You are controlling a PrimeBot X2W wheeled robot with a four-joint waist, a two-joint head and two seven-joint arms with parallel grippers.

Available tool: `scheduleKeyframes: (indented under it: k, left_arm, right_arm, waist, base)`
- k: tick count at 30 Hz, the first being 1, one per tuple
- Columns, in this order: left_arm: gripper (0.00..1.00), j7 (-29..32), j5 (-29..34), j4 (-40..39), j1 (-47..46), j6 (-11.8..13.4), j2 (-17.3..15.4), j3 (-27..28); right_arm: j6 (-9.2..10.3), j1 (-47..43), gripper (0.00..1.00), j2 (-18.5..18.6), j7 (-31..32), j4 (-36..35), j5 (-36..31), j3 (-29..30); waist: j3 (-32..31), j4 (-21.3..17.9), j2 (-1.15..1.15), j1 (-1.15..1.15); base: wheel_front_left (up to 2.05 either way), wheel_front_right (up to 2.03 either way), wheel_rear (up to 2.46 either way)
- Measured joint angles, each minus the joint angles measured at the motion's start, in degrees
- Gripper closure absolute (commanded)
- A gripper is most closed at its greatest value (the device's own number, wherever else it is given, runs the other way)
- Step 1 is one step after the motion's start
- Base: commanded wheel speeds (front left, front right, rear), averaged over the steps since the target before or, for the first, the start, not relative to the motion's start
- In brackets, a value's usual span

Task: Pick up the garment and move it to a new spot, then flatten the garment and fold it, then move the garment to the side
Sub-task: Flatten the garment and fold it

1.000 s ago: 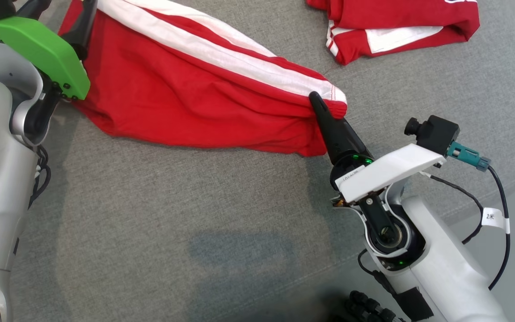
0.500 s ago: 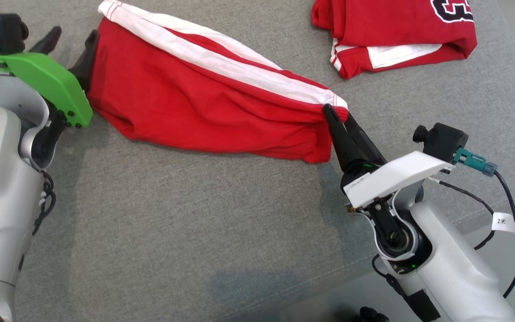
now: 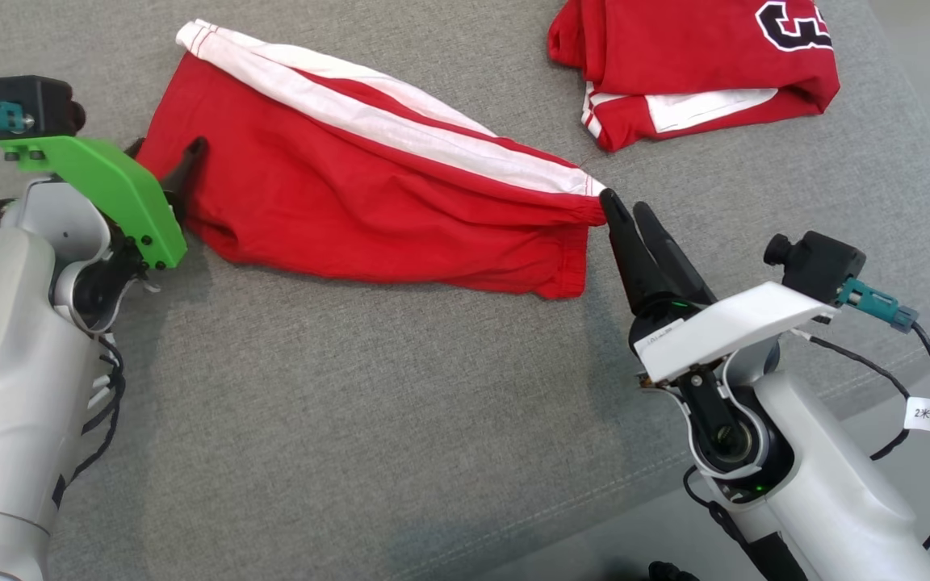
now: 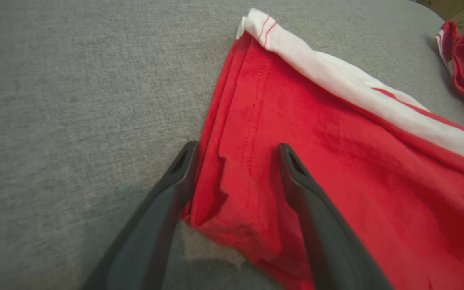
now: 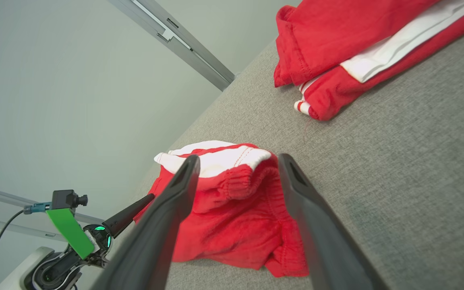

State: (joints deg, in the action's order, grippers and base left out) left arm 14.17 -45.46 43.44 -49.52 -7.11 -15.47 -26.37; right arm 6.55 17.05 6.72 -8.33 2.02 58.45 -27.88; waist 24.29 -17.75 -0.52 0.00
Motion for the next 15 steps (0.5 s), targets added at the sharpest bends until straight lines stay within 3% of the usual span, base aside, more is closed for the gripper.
scheduleKeyframes:
  k: [8, 9, 10, 12, 15]
  left_arm:
    - [0.03, 3.0, -2.8, -0.7, 0.2, 0.0, 0.4, -1.2]
    - [0.15, 3.3, -2.9, -0.7, 0.2, 0.0, 0.4, -1.3]
    - [0.56, 3.4, -2.9, -0.7, 0.2, 0.0, 0.3, -1.3]
    - [1.00, 3.4, -3.2, -0.7, 0.2, 0.0, 0.1, -1.3]
    - [1.00, 3.4, -3.6, -0.7, 0.2, 0.0, -0.1, -1.3]
  right_arm:
    - [0.11, -1.1, 0.00, 1.6, -1.3, -1.6, -0.6, 3.0]
    - [0.12, -1.3, 0.00, 2.0, -1.3, -1.7, -0.7, 3.5]
    - [0.20, -1.5, 0.00, 2.4, -1.8, -1.9, -0.8, 4.0]
    - [0.55, -1.6, 0.00, 2.7, -1.8, -2.4, -1.1, 4.9]
    - [0.55, -2.3, 0.00, 2.9, -1.8, -2.9, -1.1, 5.5]
  waist:
    - [-0.9, -0.7, 0.00, 0.00]
    - [-1.0, -0.8, 0.00, 0.00]
    - [-1.1, -0.9, 0.00, 0.00]
    - [-1.3, -1.0, 0.00, 0.00]
    - [-1.5, -1.1, 0.00, 0.00]
  base:
    - [0.00, 0.00, 0.00]
    - [0.00, 0.00, 0.00]
    - [0.00, 0.00, 0.00]
    - [0.00, 0.00, 0.00]
    - [0.00, 0.00, 0.00]
